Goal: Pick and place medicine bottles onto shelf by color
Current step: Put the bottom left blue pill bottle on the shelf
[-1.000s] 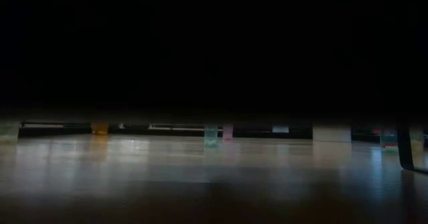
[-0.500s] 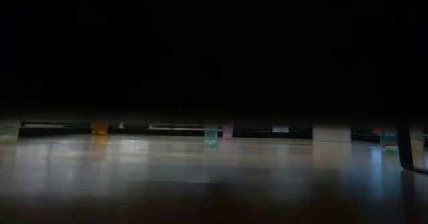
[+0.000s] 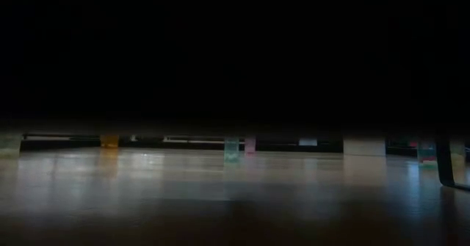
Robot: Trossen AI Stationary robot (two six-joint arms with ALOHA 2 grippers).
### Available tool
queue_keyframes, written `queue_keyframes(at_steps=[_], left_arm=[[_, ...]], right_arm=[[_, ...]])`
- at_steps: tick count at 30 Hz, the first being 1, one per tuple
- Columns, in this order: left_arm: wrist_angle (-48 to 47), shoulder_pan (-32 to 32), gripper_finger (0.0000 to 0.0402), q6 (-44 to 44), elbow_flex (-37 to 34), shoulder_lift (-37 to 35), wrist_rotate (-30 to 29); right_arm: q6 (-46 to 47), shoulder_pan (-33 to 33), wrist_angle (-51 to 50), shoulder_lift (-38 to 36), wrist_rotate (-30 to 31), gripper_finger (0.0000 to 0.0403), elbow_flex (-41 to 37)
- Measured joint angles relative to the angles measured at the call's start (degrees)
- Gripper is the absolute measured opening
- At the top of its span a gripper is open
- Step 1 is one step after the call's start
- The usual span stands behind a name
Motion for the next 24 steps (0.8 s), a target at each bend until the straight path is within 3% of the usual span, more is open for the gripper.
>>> queue_keyframes(at_steps=[10,18,24], left_arm=[[-0.02,0.0,0.0315,0.0,0.0,0.0,0.09],[0.0,0.0,0.0315,0.02,0.0,0.0,0.09],[-0.01,0.0,0.0315,0.02,0.0,0.0,0.09]], right_arm=[[0.0,0.0,-0.09,-0.02,-0.02,0.016,0.0],[0.01,0.01,-0.13,-0.02,-0.07,0.0125,0.0],[0.01,0.02,-0.13,-0.04,-0.07,0.0126,-0.02]])
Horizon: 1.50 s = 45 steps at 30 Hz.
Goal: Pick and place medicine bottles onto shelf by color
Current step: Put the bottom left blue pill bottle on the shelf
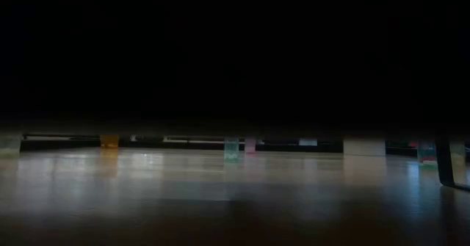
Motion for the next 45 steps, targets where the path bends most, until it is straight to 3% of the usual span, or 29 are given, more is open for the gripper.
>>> queue_keyframes(at_steps=[20,27,31,41,45], left_arm=[[0.03,-0.02,0.0315,0.01,0.0,0.01,0.0],[0.16,-0.02,0.0315,0.0,0.0,0.02,0.01],[0.27,-0.2,0.0315,-0.03,0.0,0.02,0.0],[0.55,-2.91,0.0315,0.11,0.01,0.0,0.21],[1.95,-4.79,0.0315,-0.27,0.0,0.02,0.22]], right_arm=[[3.05,1.01,-0.41,-1.61,0.24,0.0127,0.66],[6.06,5.41,-9.4,-2.56,7.86,0.0127,6.85],[7.47,8.15,-13.84,-2.56,8.15,0.0127,10.71],[14.09,17.23,-15.71,-2.54,8.24,0.0127,15.02],[18.19,21.32,-13.47,-2.54,11.85,0.0127,15.07]])
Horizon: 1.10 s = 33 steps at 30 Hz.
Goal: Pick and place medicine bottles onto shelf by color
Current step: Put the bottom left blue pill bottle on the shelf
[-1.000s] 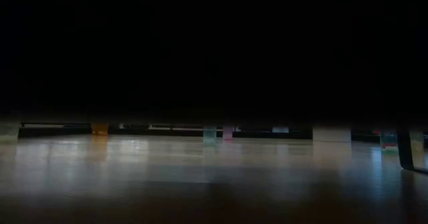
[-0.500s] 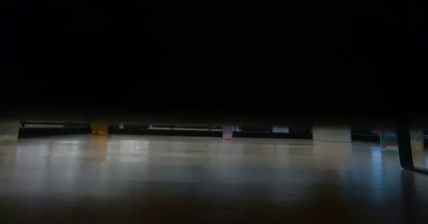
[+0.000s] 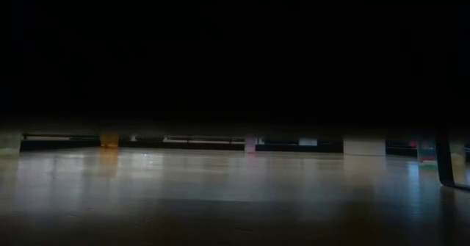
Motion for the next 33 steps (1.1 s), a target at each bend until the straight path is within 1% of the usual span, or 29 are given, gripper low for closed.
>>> queue_keyframes(at_steps=[3,7,11,19,23,27,31,33], left_arm=[[1.8,-1.56,0.0315,-0.01,0.0,0.0,0.0],[4.23,-3.55,0.0315,-0.49,0.0,0.0,0.02],[5.68,-5.74,0.0315,-1.94,0.0,0.0,0.0],[8.86,-10.55,0.0315,-6.09,0.01,0.0,0.0],[11.77,-12.7,0.0315,-6.1,0.01,0.0,-0.02],[14.59,-14.22,0.0315,-6.09,0.0,0.0,-0.02],[15.83,-15.3,0.0315,-6.11,0.0,0.2,-0.06],[15.78,-15.8,0.0315,-6.21,0.0,0.32,-0.07]], right_arm=[[2.75,2.89,1.4,0.0,1.61,0.0127,0.03],[5.43,5.92,5.17,0.0,1.7,0.0127,0.03],[5.89,7.93,7.65,0.02,1.71,0.0127,0.03],[6.31,10.15,11.21,1.38,1.74,0.0127,0.03],[7.95,11.27,10.27,2.24,1.73,0.0127,0.03],[8.71,12.22,12.02,2.27,1.72,0.0127,0.03],[8.57,12.56,14.92,2.27,1.32,0.0127,0.2],[8.27,12.51,14.08,2.27,1.28,0.0127,1.39]])
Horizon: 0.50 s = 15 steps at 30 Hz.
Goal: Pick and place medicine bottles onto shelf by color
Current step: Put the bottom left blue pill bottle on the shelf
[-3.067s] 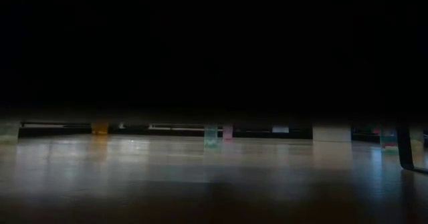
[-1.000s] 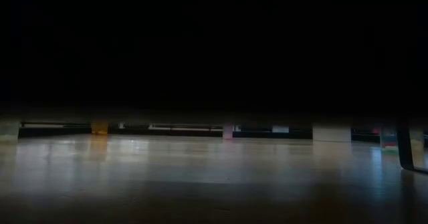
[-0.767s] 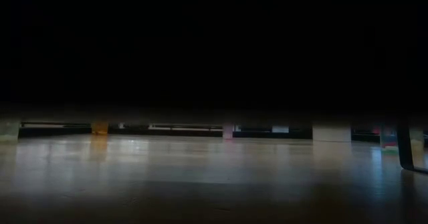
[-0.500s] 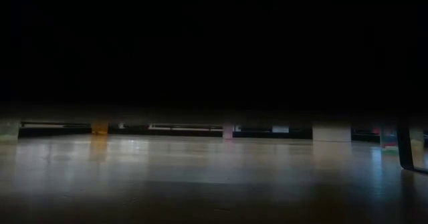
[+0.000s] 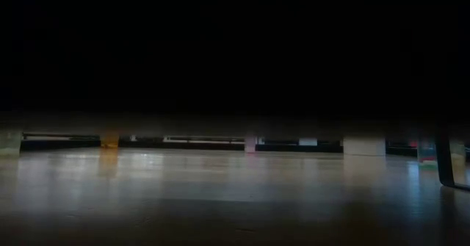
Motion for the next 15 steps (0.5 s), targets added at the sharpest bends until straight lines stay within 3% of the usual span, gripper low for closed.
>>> queue_keyframes(at_steps=[5,15], left_arm=[[0.26,-0.9,0.0315,-1.44,0.0,0.57,-0.05],[0.38,-3.2,0.0315,-2.61,0.0,0.8,-0.95]], right_arm=[[-3.28,-0.09,-2.27,2.12,-0.32,0.0127,5.18],[-5.64,-1.06,-20.51,12.94,-1.43,0.0127,24.37]])
